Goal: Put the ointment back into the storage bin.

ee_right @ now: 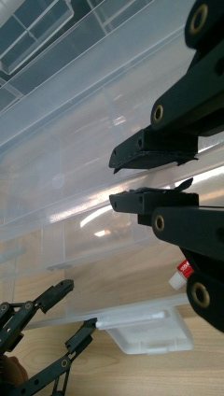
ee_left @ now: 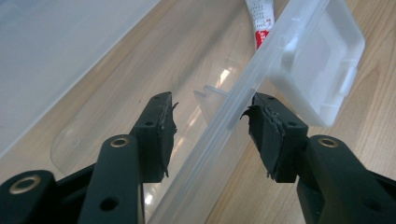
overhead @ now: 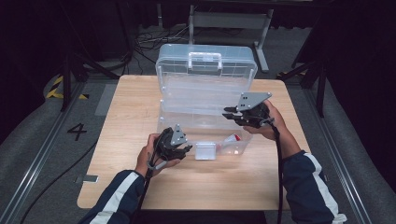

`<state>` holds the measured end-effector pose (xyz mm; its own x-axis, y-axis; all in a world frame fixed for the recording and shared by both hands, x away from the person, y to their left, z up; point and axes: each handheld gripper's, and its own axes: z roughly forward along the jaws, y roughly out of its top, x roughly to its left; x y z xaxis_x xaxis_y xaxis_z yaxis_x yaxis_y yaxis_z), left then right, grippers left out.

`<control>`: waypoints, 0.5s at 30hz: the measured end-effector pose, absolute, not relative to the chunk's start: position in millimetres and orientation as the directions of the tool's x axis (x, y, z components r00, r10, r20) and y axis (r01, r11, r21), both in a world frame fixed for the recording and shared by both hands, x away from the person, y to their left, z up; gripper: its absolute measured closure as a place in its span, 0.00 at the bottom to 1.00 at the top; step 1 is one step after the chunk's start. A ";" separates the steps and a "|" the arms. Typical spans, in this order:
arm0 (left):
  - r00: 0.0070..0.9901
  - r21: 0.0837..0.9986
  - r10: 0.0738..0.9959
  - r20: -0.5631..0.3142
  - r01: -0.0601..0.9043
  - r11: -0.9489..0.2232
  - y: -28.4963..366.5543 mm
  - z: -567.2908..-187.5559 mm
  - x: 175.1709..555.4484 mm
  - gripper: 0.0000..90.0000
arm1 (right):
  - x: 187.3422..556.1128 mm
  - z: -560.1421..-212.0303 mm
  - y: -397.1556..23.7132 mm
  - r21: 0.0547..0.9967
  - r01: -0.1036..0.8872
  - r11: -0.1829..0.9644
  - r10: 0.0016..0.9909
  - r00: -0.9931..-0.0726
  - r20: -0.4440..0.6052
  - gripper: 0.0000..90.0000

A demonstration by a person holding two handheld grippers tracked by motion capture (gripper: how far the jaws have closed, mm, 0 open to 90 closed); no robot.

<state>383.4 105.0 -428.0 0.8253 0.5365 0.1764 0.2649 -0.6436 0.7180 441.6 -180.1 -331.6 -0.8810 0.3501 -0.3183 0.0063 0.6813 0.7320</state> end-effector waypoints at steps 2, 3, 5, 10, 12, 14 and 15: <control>0.829 0.724 0.532 0.169 0.262 -0.638 106.5 -426.7 382.0 0.58 | 441.3 -332.7 -181.5 0.744 0.005 0.668 0.361 -0.877 -0.318 0.86; 0.829 0.726 0.533 0.168 0.262 -0.636 107.1 -426.4 381.4 0.57 | 441.2 -333.1 -181.8 0.750 0.007 0.661 0.365 -0.877 -0.314 0.86; 0.834 0.731 0.526 0.165 0.254 -0.633 110.5 -424.0 377.9 0.57 | 441.1 -333.5 -182.8 0.753 0.006 0.658 0.366 -0.877 -0.312 0.86; 0.829 0.761 0.536 0.160 0.242 -0.602 123.7 -415.8 373.2 0.58 | 439.3 -334.5 -184.5 0.758 0.003 0.652 0.374 -0.871 -0.318 0.85; 0.829 0.773 0.539 0.150 0.242 -0.586 130.1 -412.0 372.1 0.58 | 438.3 -334.2 -184.7 0.759 0.003 0.651 0.382 -0.866 -0.324 0.85; 0.825 0.778 0.544 0.152 0.239 -0.581 133.7 -410.1 371.2 0.57 | 438.2 -333.9 -184.9 0.759 0.003 0.651 0.383 -0.865 -0.325 0.85; 0.824 0.783 0.546 0.154 0.235 -0.575 137.3 -408.3 370.3 0.57 | 437.8 -333.6 -185.5 0.763 0.005 0.647 0.389 -0.862 -0.325 0.85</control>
<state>370.3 137.3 -408.3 0.8237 0.5458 0.1537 0.2351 -0.5753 0.7834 437.8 -185.5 -333.6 -0.8620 0.3892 -0.3247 0.0047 0.6468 0.7627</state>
